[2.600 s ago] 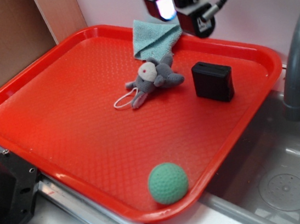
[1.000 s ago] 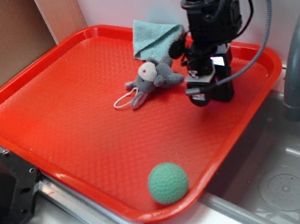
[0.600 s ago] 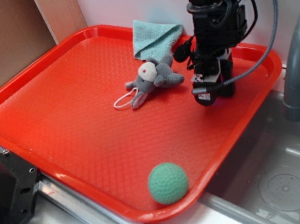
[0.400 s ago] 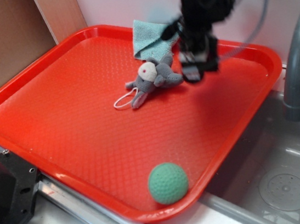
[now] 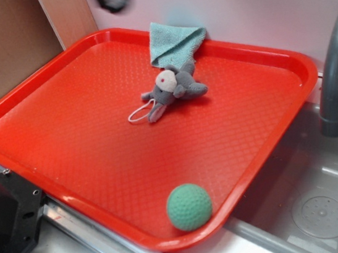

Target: Grab the black box.

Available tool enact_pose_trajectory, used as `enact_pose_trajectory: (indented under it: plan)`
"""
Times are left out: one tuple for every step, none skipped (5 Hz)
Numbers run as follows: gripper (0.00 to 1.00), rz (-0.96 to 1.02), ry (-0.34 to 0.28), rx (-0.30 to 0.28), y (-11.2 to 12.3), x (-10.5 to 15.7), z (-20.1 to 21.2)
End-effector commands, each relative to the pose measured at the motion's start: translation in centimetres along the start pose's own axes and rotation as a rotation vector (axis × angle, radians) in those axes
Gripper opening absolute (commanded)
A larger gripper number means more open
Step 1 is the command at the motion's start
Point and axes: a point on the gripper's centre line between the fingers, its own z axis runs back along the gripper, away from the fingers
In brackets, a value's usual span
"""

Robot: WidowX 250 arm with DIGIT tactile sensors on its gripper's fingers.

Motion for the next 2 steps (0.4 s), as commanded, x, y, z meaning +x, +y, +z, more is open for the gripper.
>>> enact_pose_trajectory:
  plan:
    - [0.00, 0.489, 0.042, 0.072, -2.6, -0.9, 4.2]
    - [0.00, 0.605, 0.103, 0.103, -3.0, 0.2, 3.3]
